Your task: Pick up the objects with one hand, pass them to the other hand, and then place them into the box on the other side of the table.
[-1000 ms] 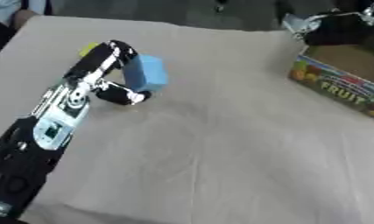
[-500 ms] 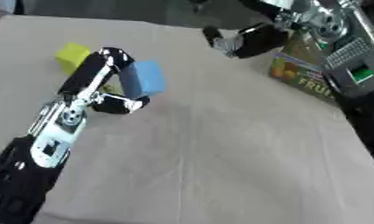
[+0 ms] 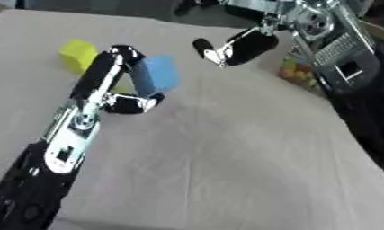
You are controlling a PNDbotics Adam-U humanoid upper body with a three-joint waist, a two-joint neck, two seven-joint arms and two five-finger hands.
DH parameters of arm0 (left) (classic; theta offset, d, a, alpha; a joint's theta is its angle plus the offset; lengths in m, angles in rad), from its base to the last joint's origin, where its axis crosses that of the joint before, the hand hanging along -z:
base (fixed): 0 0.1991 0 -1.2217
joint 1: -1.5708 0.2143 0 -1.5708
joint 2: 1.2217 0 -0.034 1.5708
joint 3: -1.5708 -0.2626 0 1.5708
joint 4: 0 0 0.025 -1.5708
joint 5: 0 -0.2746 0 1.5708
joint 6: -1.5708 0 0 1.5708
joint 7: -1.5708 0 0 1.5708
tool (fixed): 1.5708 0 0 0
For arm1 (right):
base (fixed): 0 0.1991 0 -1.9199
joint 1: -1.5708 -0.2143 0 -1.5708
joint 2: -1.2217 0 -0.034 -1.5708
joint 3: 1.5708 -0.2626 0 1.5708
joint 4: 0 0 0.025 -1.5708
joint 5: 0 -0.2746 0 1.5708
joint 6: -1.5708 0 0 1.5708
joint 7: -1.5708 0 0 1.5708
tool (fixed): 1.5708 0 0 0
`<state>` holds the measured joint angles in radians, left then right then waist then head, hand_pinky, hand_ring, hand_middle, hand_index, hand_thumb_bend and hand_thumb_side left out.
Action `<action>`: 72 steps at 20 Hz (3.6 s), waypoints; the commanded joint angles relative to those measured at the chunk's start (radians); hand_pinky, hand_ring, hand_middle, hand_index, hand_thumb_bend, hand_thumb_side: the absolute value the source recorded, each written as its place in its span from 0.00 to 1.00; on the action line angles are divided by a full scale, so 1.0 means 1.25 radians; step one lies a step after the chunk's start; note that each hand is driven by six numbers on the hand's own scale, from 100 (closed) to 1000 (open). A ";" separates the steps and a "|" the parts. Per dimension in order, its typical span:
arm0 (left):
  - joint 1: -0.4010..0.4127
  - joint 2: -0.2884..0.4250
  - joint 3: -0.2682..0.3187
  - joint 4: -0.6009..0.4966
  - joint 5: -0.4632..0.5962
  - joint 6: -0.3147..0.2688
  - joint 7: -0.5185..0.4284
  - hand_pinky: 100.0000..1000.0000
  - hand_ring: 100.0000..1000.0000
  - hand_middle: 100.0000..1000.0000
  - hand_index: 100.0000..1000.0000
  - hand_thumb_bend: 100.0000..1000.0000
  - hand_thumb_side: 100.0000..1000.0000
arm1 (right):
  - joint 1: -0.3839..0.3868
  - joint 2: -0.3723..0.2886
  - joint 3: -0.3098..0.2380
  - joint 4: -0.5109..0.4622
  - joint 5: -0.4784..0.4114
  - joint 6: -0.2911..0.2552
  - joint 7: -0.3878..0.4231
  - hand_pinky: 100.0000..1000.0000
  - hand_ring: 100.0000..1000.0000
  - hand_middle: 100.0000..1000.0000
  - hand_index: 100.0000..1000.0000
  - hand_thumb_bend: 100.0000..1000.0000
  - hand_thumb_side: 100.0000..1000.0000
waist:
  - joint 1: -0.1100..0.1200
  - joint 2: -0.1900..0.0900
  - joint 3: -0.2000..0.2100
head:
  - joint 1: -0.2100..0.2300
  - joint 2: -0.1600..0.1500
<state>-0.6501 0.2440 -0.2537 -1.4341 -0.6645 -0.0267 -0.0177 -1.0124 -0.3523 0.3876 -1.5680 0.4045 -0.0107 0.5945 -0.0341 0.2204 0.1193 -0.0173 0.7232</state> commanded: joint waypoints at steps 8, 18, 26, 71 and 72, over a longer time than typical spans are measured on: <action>0.002 -0.016 0.023 -0.023 0.067 -0.037 0.027 0.55 0.50 0.45 0.41 0.00 0.00 | -0.034 0.019 0.010 0.021 0.097 -0.087 0.034 1.00 1.00 0.81 0.85 0.00 0.22 | 0.004 -0.018 0.001 | 0.007 0.003; 0.015 -0.036 0.023 -0.051 0.091 -0.040 0.028 0.54 0.49 0.45 0.41 0.00 0.00 | -0.031 0.045 0.014 0.060 0.160 -0.118 0.026 1.00 1.00 0.80 0.86 0.04 0.36 | 0.006 -0.017 -0.001 | 0.009 0.004; 0.019 -0.039 0.026 -0.061 0.124 -0.027 0.021 0.53 0.49 0.44 0.40 0.00 0.00 | -0.026 0.052 0.010 0.070 0.184 -0.149 0.039 1.00 1.00 0.80 0.89 0.20 0.43 | 0.008 -0.015 -0.001 | 0.011 0.007; 0.020 -0.029 0.016 -0.093 0.211 -0.029 -0.035 0.52 0.47 0.42 0.39 0.00 0.00 | -0.048 0.054 0.016 0.099 0.223 -0.215 0.009 0.98 1.00 0.82 0.90 0.31 0.41 | 0.009 -0.009 0.013 | 0.015 0.003; 0.019 -0.029 0.015 -0.094 0.210 -0.031 -0.037 0.52 0.47 0.42 0.39 0.00 0.00 | -0.049 0.055 0.016 0.101 0.222 -0.214 0.009 0.98 1.00 0.82 0.90 0.30 0.40 | 0.009 -0.009 0.014 | 0.016 0.003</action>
<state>-0.6080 0.1930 -0.2321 -1.5289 -0.4068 -0.0594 -0.0624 -1.0475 -0.2758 0.4142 -1.4385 0.6892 -0.2795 0.6051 -0.0264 0.2232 0.1360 -0.0013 0.7283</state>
